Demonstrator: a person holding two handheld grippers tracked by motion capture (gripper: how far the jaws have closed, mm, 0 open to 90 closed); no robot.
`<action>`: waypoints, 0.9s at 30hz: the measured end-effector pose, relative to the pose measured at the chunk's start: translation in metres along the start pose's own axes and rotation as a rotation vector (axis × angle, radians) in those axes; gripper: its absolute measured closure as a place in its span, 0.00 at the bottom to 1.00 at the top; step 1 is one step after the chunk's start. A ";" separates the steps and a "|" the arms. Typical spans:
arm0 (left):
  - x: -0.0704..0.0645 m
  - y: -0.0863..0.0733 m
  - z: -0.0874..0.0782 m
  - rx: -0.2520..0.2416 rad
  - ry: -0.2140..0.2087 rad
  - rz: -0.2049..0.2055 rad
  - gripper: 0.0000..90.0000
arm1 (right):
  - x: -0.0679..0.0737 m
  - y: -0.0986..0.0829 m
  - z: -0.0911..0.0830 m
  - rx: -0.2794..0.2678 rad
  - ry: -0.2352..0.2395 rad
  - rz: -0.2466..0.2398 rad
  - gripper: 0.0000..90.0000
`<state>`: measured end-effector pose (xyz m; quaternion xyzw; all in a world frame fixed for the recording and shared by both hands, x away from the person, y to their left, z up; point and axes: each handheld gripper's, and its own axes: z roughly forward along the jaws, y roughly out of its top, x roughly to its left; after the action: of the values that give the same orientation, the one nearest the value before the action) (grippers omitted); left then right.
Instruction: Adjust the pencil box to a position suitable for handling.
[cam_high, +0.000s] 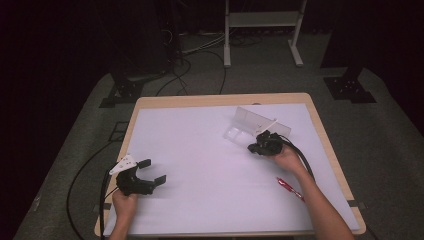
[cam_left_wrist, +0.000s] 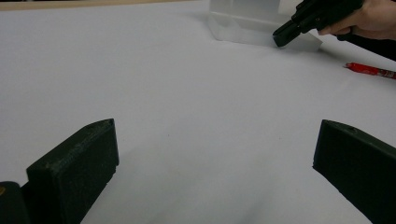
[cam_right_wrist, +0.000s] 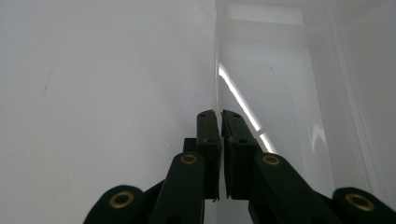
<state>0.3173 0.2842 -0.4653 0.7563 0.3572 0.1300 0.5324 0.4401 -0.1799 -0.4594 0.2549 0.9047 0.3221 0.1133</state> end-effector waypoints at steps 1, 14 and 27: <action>0.000 0.000 0.000 0.000 0.000 0.000 0.00 | 0.000 0.000 0.000 0.000 -0.002 -0.001 0.95; 0.000 0.000 0.000 0.001 0.003 -0.004 0.00 | 0.009 0.004 -0.008 -0.010 -0.057 -0.083 0.96; 0.000 0.000 0.000 0.001 0.004 -0.004 0.00 | 0.038 0.012 -0.035 -0.072 -0.005 -0.177 0.96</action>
<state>0.3174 0.2840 -0.4654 0.7558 0.3596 0.1302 0.5314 0.4000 -0.1705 -0.4266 0.1706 0.9111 0.3427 0.1525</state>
